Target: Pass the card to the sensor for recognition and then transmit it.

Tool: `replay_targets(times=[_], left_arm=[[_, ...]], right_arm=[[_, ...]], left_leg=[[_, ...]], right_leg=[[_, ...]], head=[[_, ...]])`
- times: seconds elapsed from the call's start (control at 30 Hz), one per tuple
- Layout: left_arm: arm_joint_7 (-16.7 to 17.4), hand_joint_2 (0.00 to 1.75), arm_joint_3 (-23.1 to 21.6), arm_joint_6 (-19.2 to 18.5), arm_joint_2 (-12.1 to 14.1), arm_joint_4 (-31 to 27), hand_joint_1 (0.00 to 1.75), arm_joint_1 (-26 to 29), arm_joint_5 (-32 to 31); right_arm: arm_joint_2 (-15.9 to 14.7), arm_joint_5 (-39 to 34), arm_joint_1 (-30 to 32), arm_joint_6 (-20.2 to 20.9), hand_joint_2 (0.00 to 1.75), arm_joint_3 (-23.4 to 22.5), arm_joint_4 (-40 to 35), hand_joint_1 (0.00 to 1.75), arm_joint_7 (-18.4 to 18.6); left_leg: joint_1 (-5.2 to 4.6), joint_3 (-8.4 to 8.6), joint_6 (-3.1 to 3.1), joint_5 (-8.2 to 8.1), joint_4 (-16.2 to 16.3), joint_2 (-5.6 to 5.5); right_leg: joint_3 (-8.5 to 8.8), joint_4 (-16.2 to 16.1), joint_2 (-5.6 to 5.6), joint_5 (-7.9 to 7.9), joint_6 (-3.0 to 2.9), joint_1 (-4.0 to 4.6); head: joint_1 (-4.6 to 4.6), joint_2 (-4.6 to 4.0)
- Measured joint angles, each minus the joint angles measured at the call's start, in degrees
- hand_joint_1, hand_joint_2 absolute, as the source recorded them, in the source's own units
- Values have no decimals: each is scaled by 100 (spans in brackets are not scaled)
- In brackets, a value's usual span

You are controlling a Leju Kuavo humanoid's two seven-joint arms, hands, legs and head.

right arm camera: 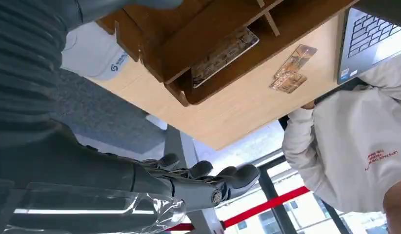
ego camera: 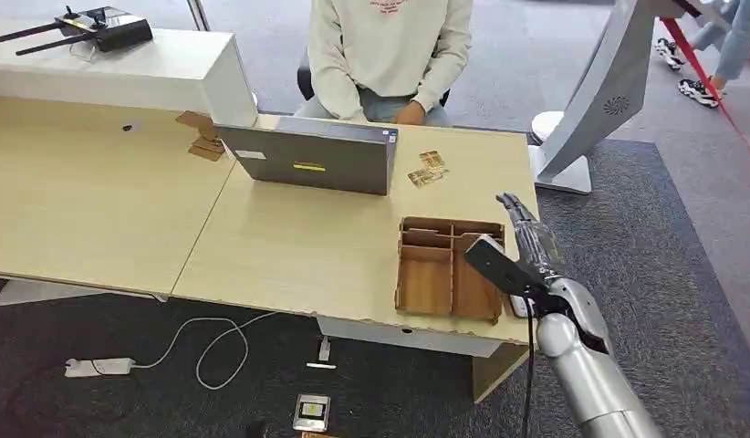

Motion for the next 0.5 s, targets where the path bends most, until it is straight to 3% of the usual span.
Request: replay_targets(times=[0.2, 0.5], left_arm=[[15, 0, 0, 48, -2, 0, 0, -12, -22], [39, 0, 0, 48, -2, 0, 0, -16, -35]], right_arm=[[240, 195, 114, -380, 175, 70, 11, 0, 212], [446, 197, 114, -439, 175, 129, 153, 0, 116]], left_leg=[[2, 0, 0, 0, 0, 1], [2, 0, 0, 0, -1, -2]], right_leg=[[0, 1, 0, -1, -1, 3], [1, 0, 0, -1, -1, 2]], head=[[0, 0], [2, 0]])
